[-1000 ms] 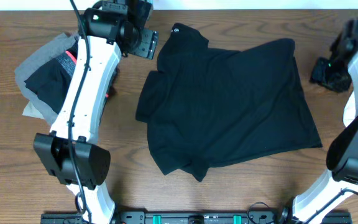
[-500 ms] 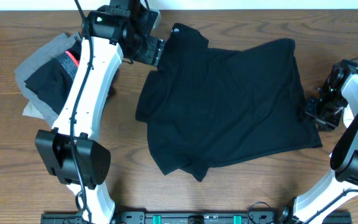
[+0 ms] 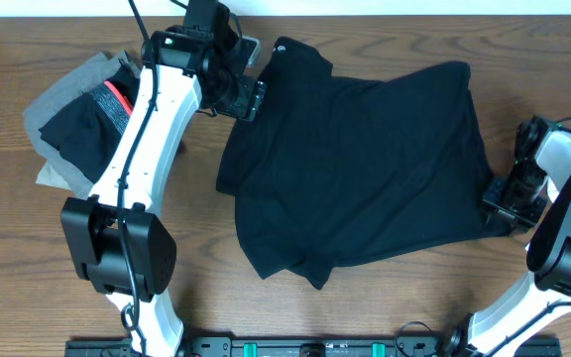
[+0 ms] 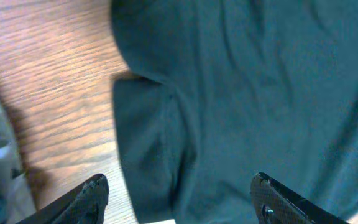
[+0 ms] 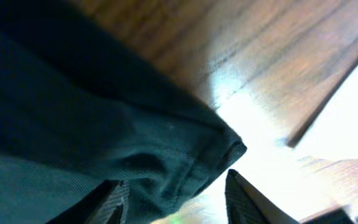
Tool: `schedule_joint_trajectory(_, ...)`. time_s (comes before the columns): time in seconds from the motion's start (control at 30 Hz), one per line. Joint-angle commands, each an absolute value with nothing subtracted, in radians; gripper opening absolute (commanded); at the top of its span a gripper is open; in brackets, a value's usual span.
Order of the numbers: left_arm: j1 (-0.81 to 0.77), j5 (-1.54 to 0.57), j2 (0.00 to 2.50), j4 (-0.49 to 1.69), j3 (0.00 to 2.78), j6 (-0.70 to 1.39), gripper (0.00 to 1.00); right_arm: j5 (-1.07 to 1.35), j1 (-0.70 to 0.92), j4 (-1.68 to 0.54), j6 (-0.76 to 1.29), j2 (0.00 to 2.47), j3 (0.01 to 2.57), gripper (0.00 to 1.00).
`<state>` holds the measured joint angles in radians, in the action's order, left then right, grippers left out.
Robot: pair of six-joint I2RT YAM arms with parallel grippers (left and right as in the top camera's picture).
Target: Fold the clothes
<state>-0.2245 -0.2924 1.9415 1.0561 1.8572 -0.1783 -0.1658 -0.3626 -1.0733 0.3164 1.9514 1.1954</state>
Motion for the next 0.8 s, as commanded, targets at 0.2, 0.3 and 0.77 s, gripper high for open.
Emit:
schedule_joint_trajectory(0.2,-0.226,-0.359,2.0,1.058,1.853,-0.217,0.75,-0.209,-0.392,-0.957,0.393,1.935,1.124,0.02)
schedule_joint_trajectory(0.3,-0.226,-0.359,2.029,1.058,1.853,-0.217,0.75,-0.219,-0.439,-0.992,0.396,1.915,1.153,0.01)
schedule_joint_trajectory(0.77,-0.26,-0.359,2.06,1.024,1.853,-0.228,0.75,-0.214,-0.55,-1.071,0.393,1.786,1.169,0.21)
